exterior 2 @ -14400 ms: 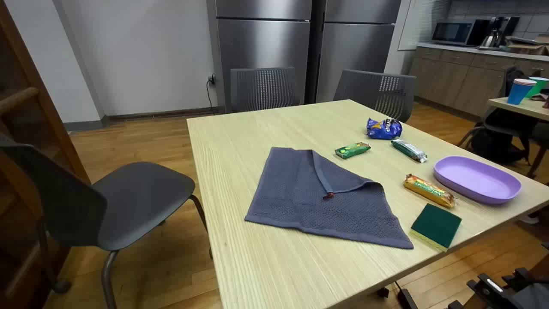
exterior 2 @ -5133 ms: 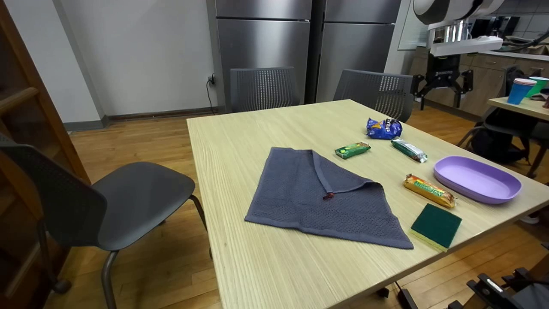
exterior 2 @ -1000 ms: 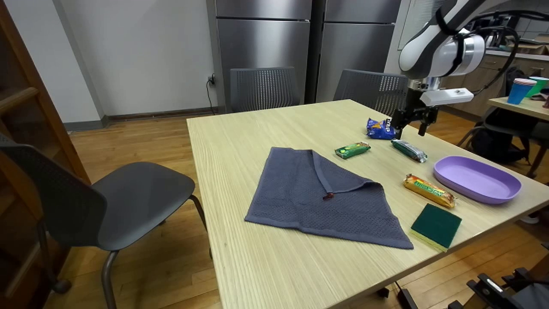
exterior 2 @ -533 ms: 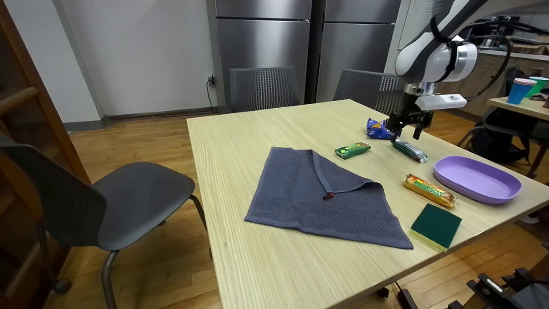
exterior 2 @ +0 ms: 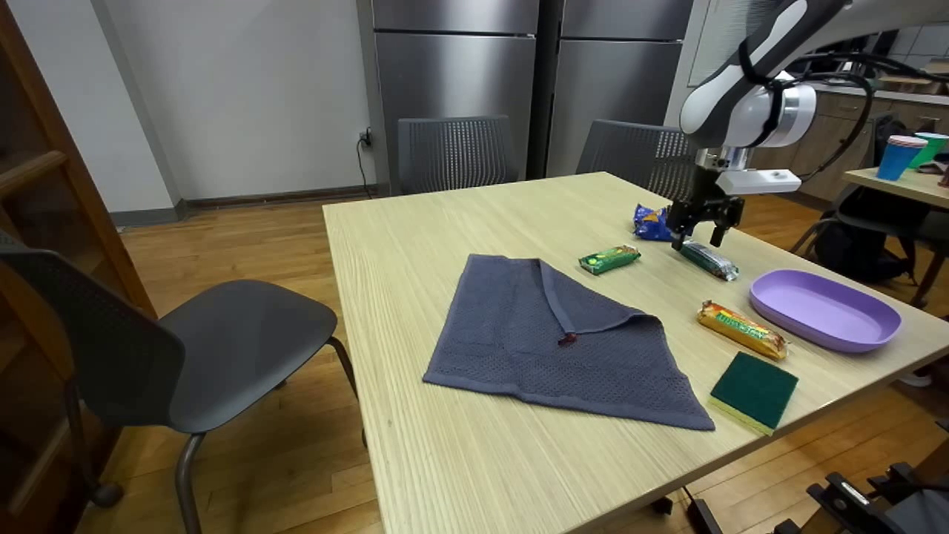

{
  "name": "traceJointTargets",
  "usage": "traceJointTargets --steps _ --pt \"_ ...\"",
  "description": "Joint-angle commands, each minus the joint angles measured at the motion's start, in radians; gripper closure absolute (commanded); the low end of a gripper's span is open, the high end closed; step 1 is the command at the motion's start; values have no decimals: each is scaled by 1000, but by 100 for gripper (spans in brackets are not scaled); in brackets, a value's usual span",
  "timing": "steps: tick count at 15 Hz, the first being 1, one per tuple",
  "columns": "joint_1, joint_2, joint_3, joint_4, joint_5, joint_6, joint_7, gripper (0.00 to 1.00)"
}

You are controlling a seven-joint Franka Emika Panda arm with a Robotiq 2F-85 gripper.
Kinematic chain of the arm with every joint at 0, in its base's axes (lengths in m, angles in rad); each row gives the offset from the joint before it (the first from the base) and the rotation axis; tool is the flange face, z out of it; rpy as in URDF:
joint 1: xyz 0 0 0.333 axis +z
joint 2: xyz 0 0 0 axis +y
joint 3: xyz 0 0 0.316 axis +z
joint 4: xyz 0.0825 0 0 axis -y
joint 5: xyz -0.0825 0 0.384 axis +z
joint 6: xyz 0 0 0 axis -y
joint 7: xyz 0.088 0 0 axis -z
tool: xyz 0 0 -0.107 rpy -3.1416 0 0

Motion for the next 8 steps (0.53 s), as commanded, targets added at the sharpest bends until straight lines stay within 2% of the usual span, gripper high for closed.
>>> traceJointTargets --steps 1,6,7,8 --pt "-20 36 21 78 14 -68 -43 0" --pt "-18 58 16 111 10 -94 -47 0" --pt "-19 61 17 116 9 -98 -50 25" --pt "-19 63 16 119 9 -99 -52 26"
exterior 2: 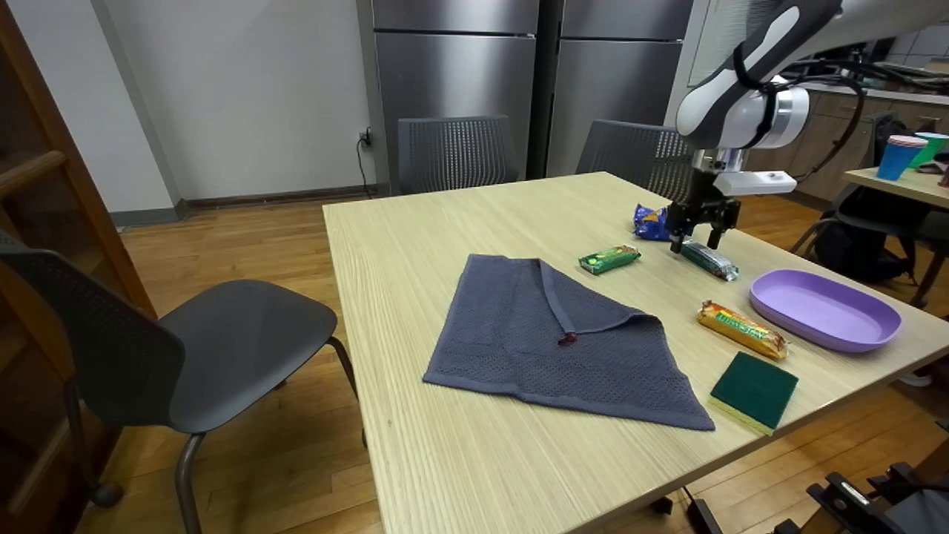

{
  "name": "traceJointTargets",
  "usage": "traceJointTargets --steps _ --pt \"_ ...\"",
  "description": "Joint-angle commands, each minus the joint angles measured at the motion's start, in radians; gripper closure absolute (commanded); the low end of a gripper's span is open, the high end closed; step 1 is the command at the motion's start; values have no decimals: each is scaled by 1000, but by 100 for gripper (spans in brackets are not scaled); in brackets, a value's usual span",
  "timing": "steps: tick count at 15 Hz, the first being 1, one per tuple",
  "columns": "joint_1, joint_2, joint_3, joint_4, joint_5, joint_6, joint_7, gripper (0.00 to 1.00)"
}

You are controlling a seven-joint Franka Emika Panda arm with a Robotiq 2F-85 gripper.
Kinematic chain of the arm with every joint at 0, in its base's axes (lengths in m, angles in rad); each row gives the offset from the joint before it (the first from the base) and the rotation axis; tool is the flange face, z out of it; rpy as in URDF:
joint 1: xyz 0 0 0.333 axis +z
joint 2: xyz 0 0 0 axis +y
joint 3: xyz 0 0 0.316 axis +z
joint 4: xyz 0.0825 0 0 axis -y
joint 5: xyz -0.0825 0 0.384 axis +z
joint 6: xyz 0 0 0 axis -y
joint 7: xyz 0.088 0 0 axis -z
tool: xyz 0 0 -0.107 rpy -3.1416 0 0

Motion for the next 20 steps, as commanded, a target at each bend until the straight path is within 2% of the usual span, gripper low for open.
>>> traceJointTargets --steps 1,7,20 --pt "-18 25 14 58 8 -48 -37 35" --pt "-22 -1 16 23 7 -20 -48 80" --pt "-7 -155 6 -185 -1 96 -55 81"
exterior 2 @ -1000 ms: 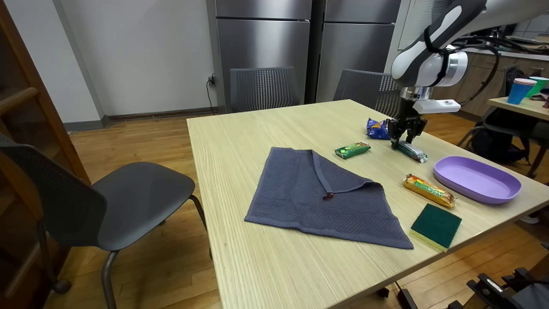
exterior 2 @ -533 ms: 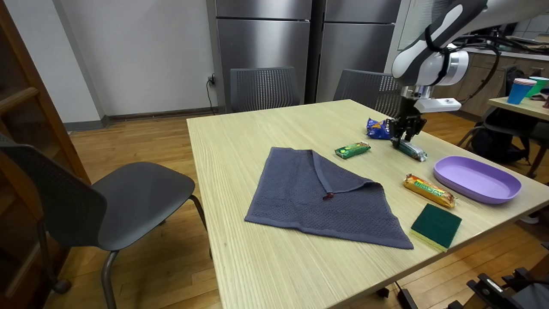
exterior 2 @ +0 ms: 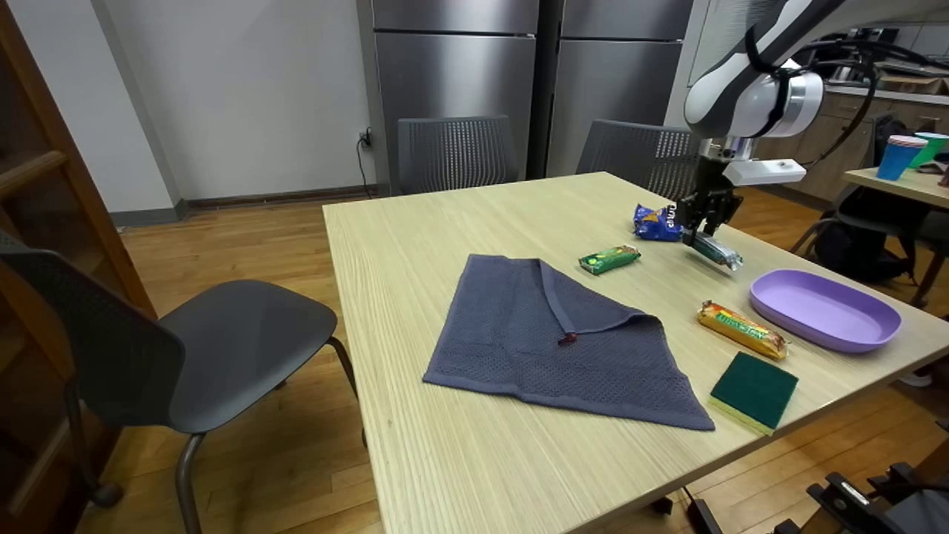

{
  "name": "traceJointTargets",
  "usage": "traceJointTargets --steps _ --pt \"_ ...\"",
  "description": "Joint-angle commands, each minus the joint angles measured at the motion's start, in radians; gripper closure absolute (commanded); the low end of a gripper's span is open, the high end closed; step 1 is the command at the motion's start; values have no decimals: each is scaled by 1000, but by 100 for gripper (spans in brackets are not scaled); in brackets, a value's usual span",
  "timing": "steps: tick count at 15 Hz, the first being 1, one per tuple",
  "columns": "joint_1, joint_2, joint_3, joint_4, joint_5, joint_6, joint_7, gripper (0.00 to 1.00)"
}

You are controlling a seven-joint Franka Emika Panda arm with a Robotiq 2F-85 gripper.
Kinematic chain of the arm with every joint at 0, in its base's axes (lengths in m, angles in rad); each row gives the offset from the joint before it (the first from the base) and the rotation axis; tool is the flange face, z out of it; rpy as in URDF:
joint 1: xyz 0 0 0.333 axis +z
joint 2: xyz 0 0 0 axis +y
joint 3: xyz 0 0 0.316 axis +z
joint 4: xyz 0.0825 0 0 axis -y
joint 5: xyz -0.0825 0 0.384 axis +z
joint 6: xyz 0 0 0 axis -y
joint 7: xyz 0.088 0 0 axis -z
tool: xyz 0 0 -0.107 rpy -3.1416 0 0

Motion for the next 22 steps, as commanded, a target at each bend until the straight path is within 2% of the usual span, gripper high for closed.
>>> traceJointTargets --steps 1,7,13,22 --pt "1 -97 2 -129 -5 45 -12 81" --pt "15 -183 -17 -257 -29 109 -7 81" --pt "37 -253 -59 -358 -102 138 0 81" --pt "38 -293 -95 -471 -189 212 -21 81"
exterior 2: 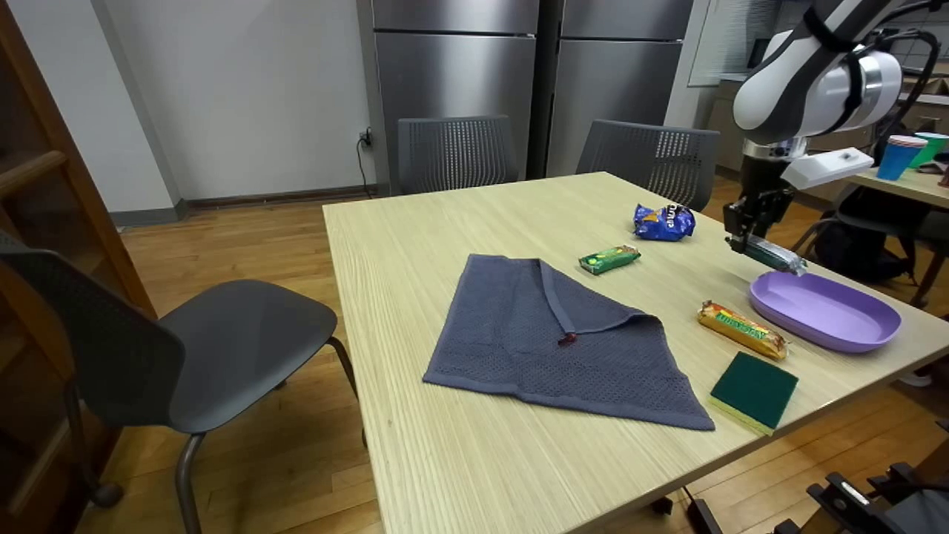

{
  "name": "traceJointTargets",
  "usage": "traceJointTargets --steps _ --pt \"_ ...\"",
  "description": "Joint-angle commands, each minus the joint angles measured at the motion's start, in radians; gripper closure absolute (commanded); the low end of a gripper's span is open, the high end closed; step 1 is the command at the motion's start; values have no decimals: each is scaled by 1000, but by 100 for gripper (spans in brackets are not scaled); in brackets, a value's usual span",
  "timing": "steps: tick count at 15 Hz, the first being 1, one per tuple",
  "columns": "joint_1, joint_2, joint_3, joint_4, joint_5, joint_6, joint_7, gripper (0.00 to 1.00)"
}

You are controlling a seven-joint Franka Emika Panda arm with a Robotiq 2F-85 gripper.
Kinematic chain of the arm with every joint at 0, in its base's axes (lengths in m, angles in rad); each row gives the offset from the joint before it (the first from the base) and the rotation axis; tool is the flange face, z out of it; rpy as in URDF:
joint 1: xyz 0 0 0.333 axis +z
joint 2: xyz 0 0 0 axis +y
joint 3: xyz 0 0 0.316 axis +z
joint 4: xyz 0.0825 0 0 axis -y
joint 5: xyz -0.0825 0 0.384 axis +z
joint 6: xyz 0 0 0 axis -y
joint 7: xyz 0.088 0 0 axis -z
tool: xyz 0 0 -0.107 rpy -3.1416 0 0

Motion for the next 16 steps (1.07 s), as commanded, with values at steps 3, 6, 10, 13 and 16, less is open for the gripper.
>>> traceJointTargets --steps 3,6,10,13,16 --pt "-7 -64 -17 -108 -43 62 -38 81" --pt "-24 -77 -19 -137 -46 87 -71 81" --pt "-46 -100 -23 -175 -45 104 -116 81" --pt "-66 -118 -18 -216 -34 135 -135 81" --pt "-77 -137 -15 -260 -32 160 -143 81"
